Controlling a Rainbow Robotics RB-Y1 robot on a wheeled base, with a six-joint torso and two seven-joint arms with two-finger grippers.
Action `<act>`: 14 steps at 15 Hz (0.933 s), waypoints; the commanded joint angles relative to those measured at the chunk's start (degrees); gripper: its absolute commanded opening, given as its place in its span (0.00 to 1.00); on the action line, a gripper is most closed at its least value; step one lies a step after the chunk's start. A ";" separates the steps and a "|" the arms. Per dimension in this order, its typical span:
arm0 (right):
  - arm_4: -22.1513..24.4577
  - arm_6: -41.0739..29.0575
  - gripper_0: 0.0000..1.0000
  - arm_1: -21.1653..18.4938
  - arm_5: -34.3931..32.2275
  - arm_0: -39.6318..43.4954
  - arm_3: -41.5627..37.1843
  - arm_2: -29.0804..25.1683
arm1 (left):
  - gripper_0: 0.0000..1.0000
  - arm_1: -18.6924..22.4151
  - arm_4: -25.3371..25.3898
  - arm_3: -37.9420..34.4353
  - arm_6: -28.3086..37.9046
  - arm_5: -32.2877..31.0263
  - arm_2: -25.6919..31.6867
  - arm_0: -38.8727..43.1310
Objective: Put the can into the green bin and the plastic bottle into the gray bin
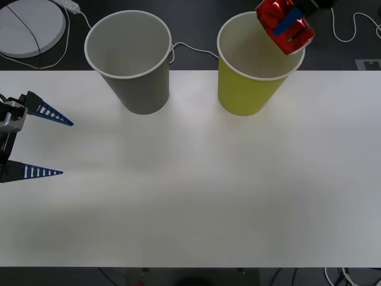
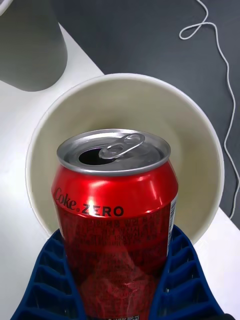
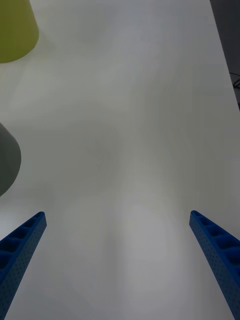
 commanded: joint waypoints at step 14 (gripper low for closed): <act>-10.50 6.15 1.00 -5.19 0.01 1.40 -3.17 -0.25 | 1.00 0.00 0.00 0.00 0.00 0.00 0.00 0.00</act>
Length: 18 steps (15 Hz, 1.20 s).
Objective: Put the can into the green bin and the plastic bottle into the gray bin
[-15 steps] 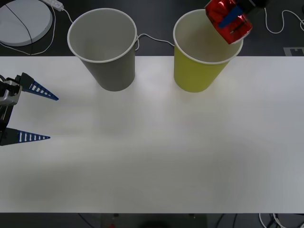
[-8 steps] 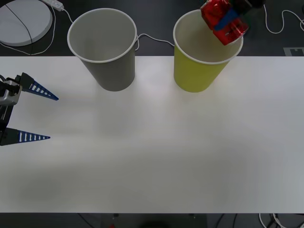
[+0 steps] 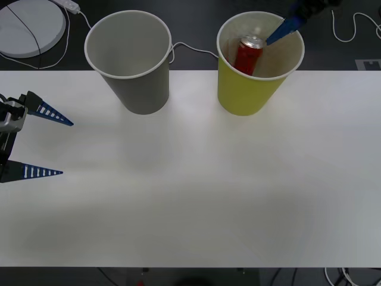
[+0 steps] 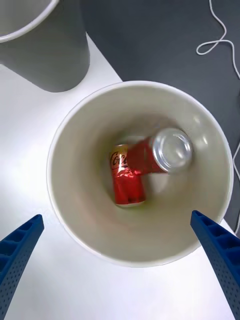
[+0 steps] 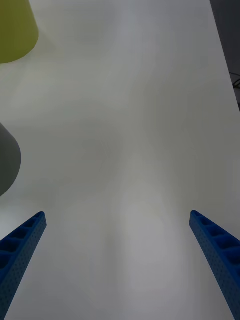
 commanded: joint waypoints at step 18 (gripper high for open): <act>-25.35 34.24 1.00 -9.72 0.00 41.62 -27.29 -29.23 | 1.00 0.00 0.00 0.00 0.00 0.00 0.00 0.00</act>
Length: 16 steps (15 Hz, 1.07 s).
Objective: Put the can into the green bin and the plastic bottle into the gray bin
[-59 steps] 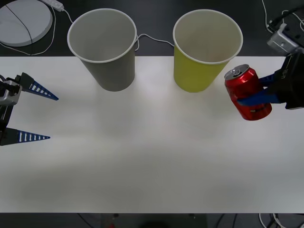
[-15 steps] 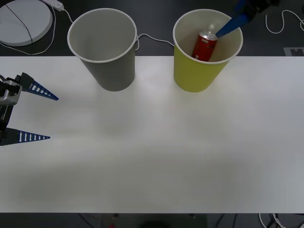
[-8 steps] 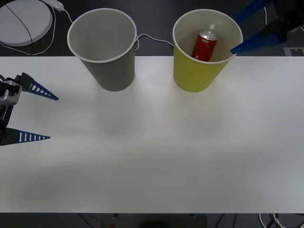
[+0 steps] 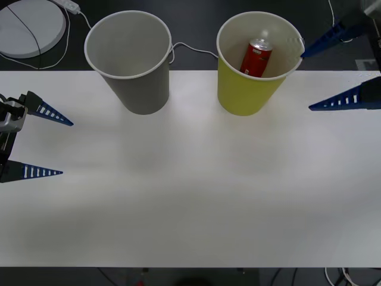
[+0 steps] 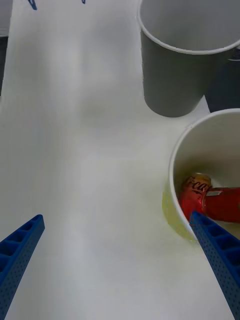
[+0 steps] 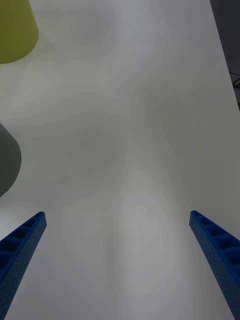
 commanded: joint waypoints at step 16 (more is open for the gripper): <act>1.31 18.66 1.00 9.29 0.00 29.56 -7.35 -14.85 | 1.00 0.00 0.00 0.00 0.00 0.00 0.00 0.00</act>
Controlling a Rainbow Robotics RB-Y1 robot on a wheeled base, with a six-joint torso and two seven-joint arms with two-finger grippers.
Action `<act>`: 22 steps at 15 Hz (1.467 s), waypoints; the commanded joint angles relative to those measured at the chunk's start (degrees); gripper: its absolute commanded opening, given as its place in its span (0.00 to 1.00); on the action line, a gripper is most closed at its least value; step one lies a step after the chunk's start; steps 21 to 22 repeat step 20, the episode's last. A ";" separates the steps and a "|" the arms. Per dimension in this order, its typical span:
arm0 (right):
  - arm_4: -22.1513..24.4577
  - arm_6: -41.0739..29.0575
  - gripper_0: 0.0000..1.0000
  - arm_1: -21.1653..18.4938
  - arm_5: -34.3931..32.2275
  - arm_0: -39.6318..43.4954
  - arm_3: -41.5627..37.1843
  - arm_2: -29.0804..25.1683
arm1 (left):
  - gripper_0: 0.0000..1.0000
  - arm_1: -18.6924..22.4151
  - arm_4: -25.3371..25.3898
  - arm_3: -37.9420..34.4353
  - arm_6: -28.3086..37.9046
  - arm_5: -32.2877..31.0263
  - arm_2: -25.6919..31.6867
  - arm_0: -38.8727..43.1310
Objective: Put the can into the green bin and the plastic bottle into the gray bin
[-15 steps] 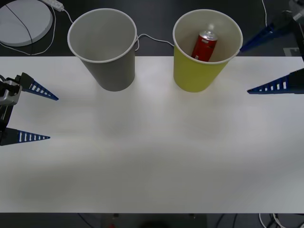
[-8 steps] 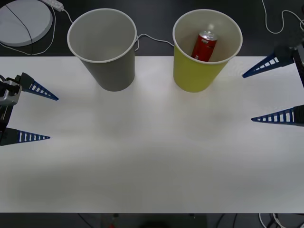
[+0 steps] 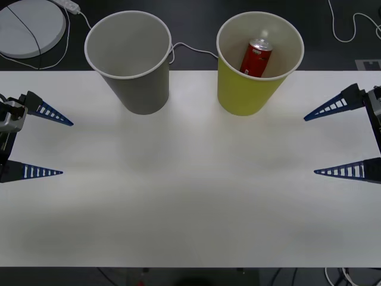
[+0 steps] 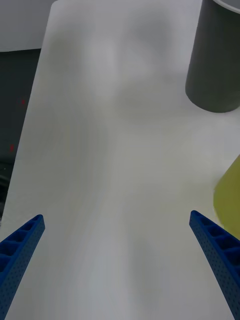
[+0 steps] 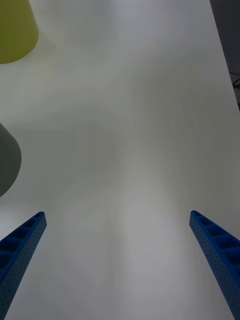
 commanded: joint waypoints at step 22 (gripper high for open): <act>2.66 10.15 1.00 5.42 0.00 10.26 -0.23 -3.11 | 1.00 0.00 0.00 0.00 0.00 0.01 0.00 0.00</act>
